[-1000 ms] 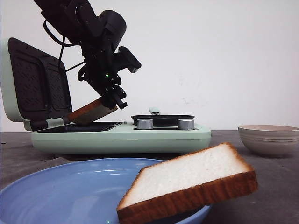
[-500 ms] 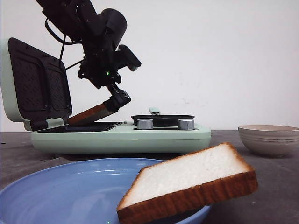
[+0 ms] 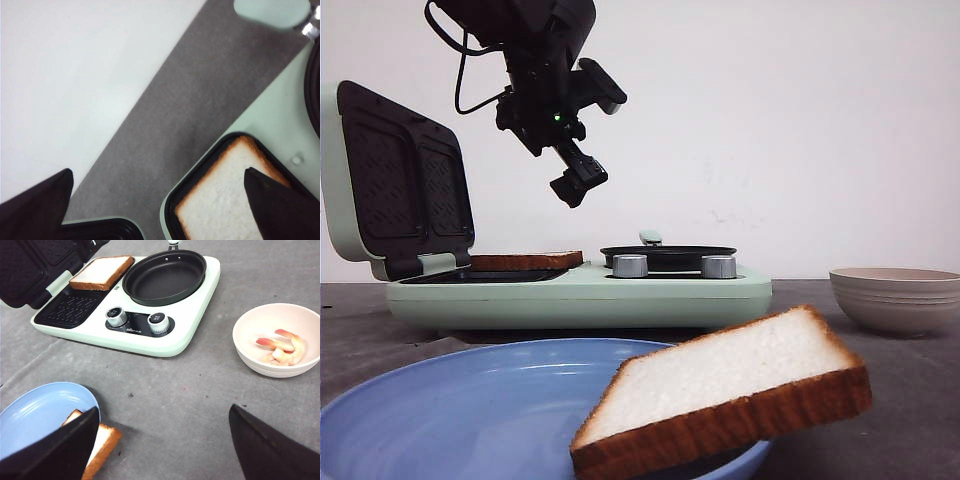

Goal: Make breakfast with bread and shrimp
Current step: 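Raise the left gripper away from the grill, then reach the right gripper to the remaining bread slice and grasp it, then lift the bread with the right gripper over to the grill, then lower the bread onto the near grill plate and open the right gripper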

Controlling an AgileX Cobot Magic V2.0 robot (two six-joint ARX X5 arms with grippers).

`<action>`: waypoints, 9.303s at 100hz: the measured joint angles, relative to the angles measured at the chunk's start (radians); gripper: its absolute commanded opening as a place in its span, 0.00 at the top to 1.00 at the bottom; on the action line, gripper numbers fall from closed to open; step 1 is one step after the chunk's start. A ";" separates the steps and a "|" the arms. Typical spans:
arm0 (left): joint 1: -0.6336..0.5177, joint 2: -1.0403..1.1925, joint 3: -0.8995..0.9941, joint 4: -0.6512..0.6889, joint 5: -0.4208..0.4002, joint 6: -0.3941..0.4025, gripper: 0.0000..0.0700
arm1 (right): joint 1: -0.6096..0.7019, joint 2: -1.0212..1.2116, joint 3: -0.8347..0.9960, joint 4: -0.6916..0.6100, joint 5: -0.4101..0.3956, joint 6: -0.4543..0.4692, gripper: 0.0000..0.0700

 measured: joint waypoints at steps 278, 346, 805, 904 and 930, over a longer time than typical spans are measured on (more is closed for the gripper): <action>0.269 -1.385 -0.797 -0.536 0.882 -0.790 0.49 | 0.327 0.209 -0.333 0.329 -0.275 0.666 0.26; 0.282 -1.491 -0.858 -0.544 0.882 -0.801 0.49 | 0.545 0.545 -0.349 0.684 -0.158 0.790 0.55; 0.282 -1.499 -0.858 -0.513 0.882 -0.809 0.49 | 0.492 1.609 0.806 0.760 -0.235 0.816 0.86; 0.282 -1.500 -0.858 -0.513 0.882 -0.809 0.49 | 0.497 1.609 0.809 0.715 -0.168 0.716 0.62; 0.282 -1.500 -0.858 -0.513 0.882 -0.809 0.49 | 0.501 1.608 0.823 0.656 -0.134 0.668 0.62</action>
